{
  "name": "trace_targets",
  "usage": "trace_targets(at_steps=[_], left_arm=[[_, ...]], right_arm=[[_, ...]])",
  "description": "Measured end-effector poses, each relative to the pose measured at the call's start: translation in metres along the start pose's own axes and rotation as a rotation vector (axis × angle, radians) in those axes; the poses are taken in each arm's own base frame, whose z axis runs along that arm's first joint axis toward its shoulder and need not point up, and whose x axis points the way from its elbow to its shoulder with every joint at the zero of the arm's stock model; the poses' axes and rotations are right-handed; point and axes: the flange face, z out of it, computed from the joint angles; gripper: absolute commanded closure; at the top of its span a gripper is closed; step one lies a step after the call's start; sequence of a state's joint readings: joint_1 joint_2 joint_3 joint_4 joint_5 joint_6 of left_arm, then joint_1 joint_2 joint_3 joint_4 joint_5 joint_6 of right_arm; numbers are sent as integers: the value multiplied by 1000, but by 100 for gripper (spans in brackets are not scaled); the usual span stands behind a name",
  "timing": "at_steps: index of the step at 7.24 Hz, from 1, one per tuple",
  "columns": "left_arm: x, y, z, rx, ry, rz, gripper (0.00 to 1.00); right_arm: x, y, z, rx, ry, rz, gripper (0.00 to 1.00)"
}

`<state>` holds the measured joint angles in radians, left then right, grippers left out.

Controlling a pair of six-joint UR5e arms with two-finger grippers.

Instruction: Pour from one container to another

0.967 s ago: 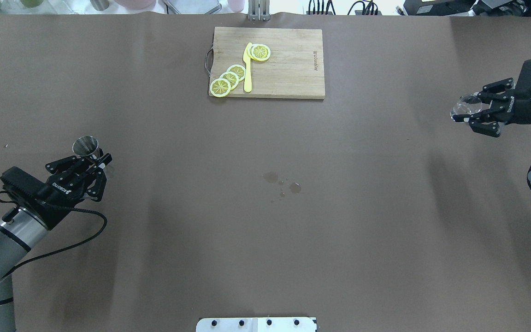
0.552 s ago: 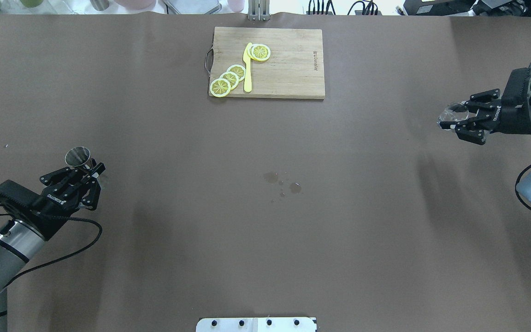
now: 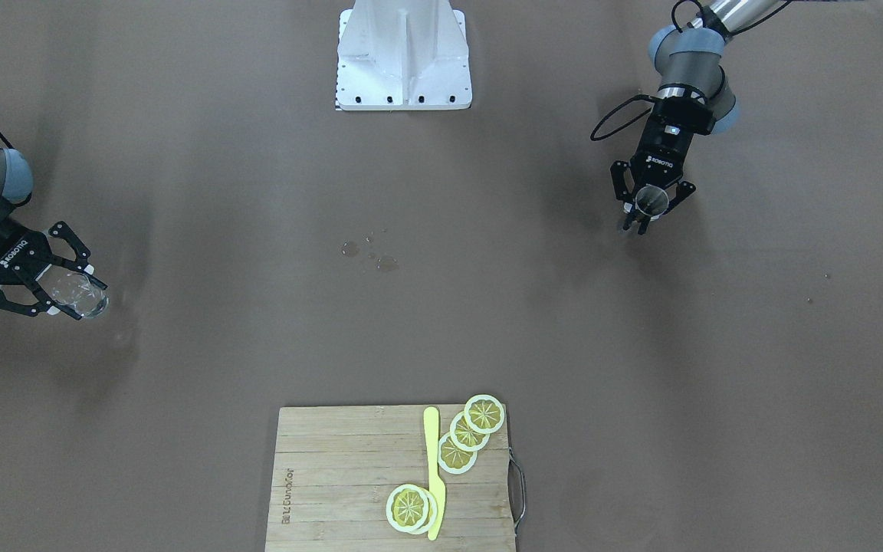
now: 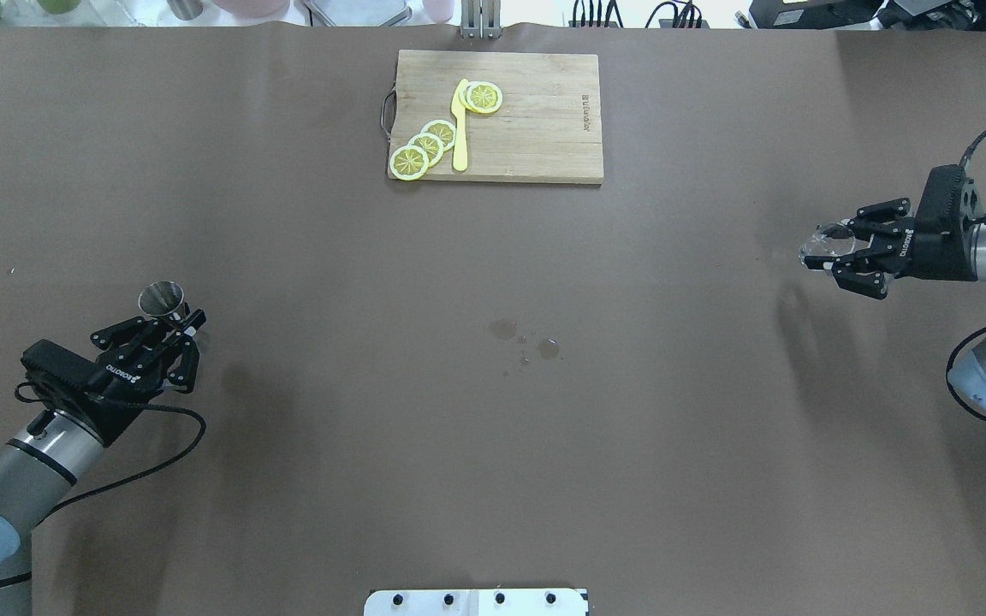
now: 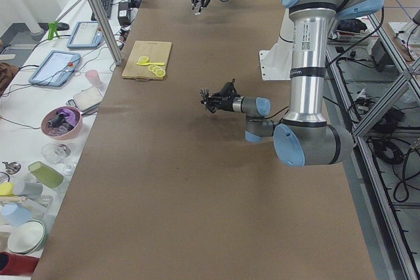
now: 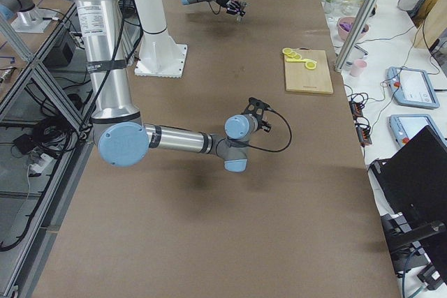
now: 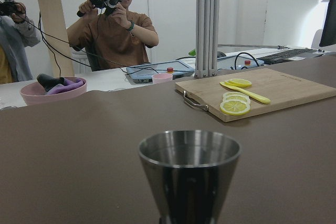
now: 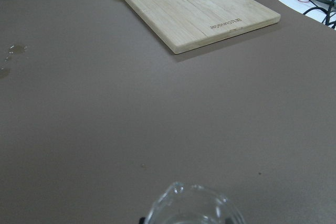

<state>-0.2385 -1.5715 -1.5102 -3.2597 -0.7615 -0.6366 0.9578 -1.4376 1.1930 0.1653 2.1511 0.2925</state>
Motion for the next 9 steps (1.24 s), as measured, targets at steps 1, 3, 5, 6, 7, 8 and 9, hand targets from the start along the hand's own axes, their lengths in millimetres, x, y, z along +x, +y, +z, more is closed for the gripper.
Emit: trace_targets(at_steps=[1,3,5,6,7,8,9], left_arm=[[3,-2,2,3,4,-5,100],[7,-3,4,6,8,-9,100],[11,-4,8,7,5,-7,100],[16,-7,15,7,-1,-3,100],[21,-13,24,11,-11,1,100],[26,-20,34,15,-18,3,100],[29,-27,43,19,-24,6,100]], right_arm=[[-5,7,2,5,-16,-9,100],[-14,15,5,11,-47,-40,100],[-20,20,7,4,-83,-77,100],[-22,22,7,-1,-100,-105,100],[-24,23,7,-5,-115,-138,100],[-25,25,6,-10,-132,-173,100],[-26,27,6,-13,-145,-202,100]])
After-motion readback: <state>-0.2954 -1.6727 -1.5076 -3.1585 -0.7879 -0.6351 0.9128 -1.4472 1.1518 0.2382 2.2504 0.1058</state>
